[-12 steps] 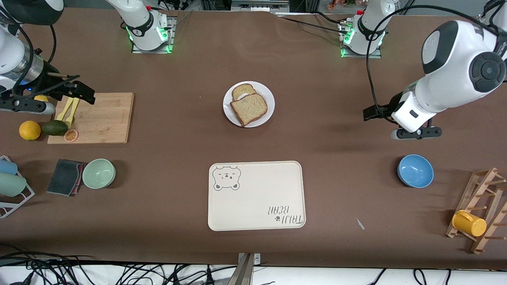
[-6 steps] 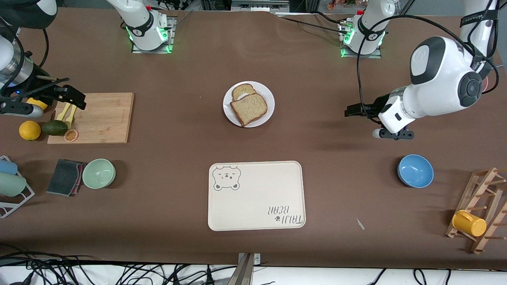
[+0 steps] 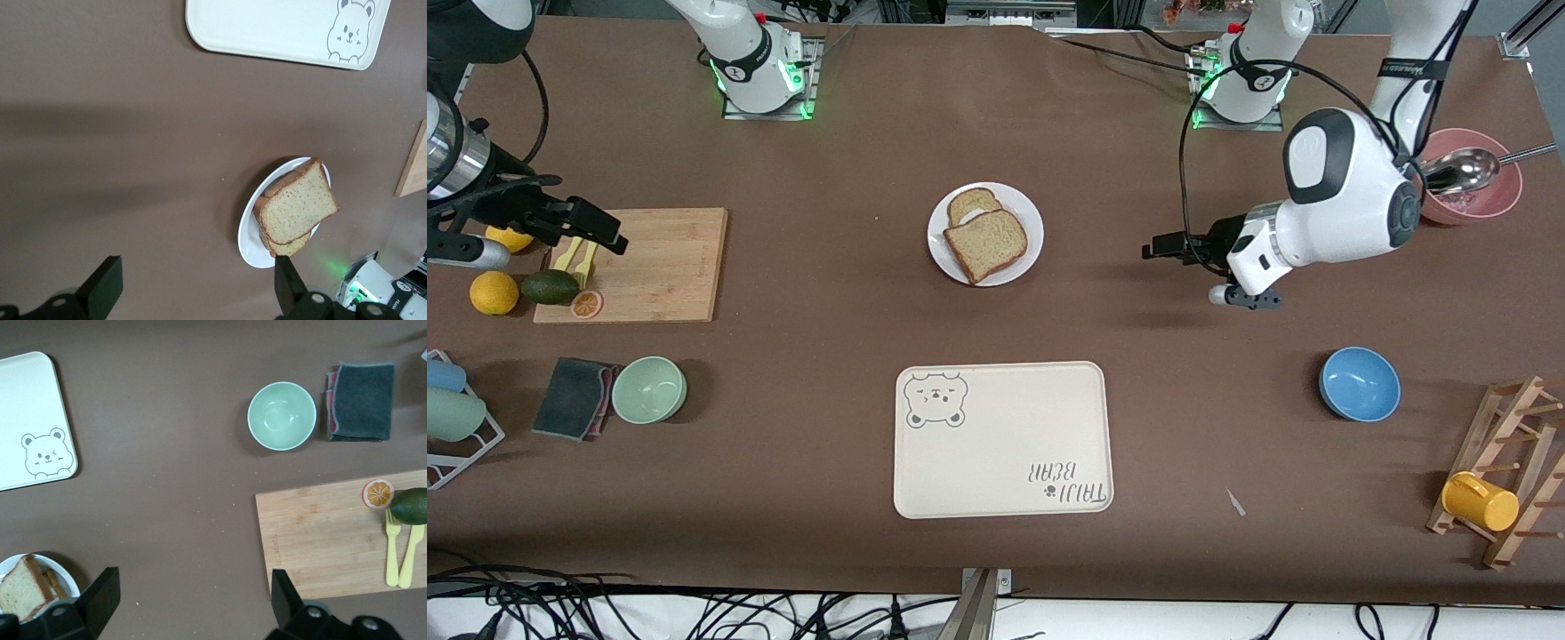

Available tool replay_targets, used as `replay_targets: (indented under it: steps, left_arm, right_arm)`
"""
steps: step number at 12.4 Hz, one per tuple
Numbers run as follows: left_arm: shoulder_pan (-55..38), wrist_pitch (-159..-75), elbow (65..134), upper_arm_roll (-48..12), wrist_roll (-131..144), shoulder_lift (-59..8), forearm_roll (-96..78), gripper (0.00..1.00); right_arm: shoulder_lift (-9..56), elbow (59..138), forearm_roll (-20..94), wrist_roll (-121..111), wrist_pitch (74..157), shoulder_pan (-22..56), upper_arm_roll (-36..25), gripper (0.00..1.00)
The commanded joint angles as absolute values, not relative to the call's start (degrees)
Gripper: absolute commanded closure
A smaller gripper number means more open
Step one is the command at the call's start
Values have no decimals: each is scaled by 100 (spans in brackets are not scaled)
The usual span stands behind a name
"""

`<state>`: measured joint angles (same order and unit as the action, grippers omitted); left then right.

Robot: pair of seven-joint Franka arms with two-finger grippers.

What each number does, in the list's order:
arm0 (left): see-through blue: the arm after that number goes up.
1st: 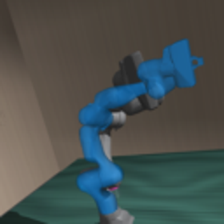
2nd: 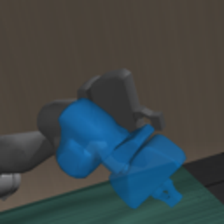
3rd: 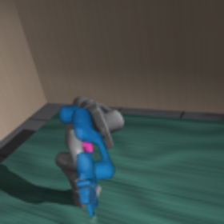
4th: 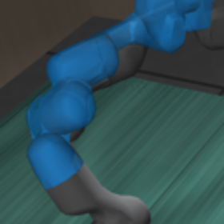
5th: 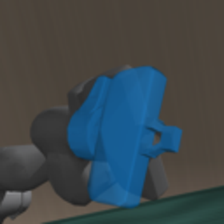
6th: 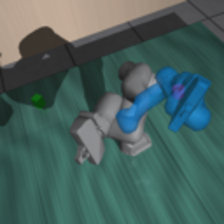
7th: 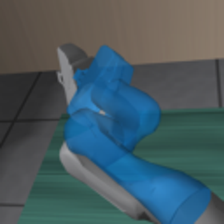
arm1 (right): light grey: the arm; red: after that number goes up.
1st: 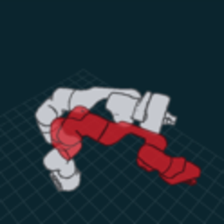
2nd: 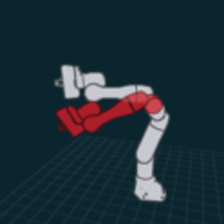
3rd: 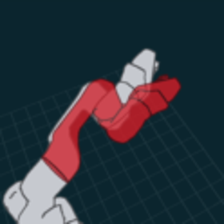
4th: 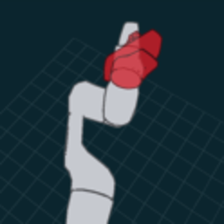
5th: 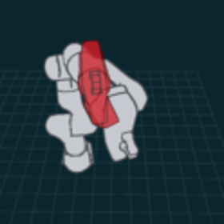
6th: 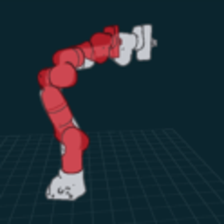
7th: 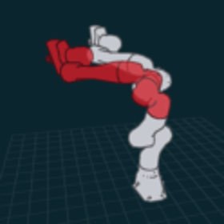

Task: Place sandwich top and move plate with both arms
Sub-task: 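Reach the left gripper to the plate rim and grasp it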

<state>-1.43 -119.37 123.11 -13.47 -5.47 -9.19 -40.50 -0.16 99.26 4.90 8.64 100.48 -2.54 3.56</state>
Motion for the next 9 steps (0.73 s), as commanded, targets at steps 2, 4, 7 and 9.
replay_targets:
  steps: [2,4,7,9]
  left_arm:
    - [-114,-12751,12804,-1880,-1377,-1019,-5119,0]
    - [-114,-13216,13051,-2266,-1722,-1098,-5903,0]
    - [-114,-14164,13323,-2959,-2151,-1422,-6860,0]
    - [-123,-14973,13403,-3452,-3097,-1800,-8009,0]
  right_arm:
    - [-167,10028,21,713,9774,-378,457,0]
    - [-176,10046,-149,598,9642,-378,466,0]
    - [-132,9985,-141,677,9510,-369,466,0]
    - [-123,9958,-114,677,9527,-369,457,0]
